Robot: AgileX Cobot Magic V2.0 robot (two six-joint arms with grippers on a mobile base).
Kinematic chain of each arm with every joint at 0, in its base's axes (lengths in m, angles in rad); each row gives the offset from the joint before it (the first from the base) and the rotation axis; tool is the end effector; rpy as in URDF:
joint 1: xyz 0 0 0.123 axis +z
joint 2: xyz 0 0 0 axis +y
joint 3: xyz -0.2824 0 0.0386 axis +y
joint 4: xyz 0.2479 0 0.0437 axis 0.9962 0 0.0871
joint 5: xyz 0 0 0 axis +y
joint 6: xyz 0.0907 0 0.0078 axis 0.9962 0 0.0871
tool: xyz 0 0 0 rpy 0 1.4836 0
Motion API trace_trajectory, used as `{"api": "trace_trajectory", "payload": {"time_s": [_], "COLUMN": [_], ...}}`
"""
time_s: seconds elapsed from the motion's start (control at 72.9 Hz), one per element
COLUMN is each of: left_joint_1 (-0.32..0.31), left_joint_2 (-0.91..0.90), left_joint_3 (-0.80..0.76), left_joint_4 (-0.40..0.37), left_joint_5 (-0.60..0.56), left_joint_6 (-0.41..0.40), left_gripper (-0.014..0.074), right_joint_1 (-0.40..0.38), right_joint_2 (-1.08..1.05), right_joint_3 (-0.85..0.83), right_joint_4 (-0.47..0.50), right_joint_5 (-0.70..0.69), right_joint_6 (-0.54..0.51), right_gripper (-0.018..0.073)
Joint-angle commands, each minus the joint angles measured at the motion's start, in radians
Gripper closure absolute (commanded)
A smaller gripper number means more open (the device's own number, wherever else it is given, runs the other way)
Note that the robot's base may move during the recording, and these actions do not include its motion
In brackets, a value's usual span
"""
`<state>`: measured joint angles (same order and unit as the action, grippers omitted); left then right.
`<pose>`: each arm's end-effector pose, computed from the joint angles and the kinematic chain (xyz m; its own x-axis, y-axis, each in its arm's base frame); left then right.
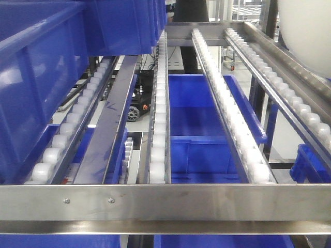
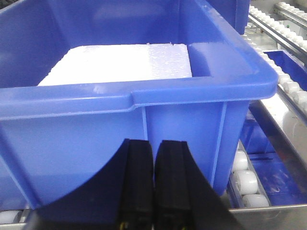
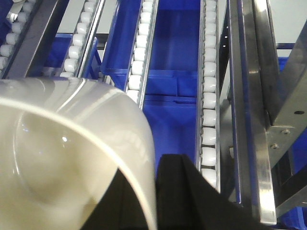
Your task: Move white bin to right shelf second layer
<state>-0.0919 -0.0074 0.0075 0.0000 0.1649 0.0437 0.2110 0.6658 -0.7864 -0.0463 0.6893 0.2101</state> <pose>0.0557 -0.0051 0.1960 -0.0733 0.0506 -0.9960 0.0951 0.9945 0.0436 0.1210 0.0232 0.3588 -0.4774 0.0751 -0.8755 -0.1026 0.9848 0.1404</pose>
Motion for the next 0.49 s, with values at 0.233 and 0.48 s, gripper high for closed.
{"api": "trace_trajectory", "payload": {"time_s": [0.233,0.48], "left_joint_1": [-0.006,-0.006], "left_joint_2": [-0.014,-0.014], "left_joint_3": [0.037,0.037], "left_joint_4": [0.0,0.0], "left_joint_5": [-0.087,-0.087], "left_joint_6": [-0.005,-0.005], "left_gripper": [0.0512,0.0512], "right_joint_1": [-0.006,-0.006], "right_joint_2": [-0.001,-0.001], "right_joint_3": [-0.031,-0.031], "right_joint_4": [-0.006,-0.005], "right_joint_5": [-0.101,-0.136], "right_joint_6": [0.0,0.0], "right_gripper": [0.0504,0.0504]}}
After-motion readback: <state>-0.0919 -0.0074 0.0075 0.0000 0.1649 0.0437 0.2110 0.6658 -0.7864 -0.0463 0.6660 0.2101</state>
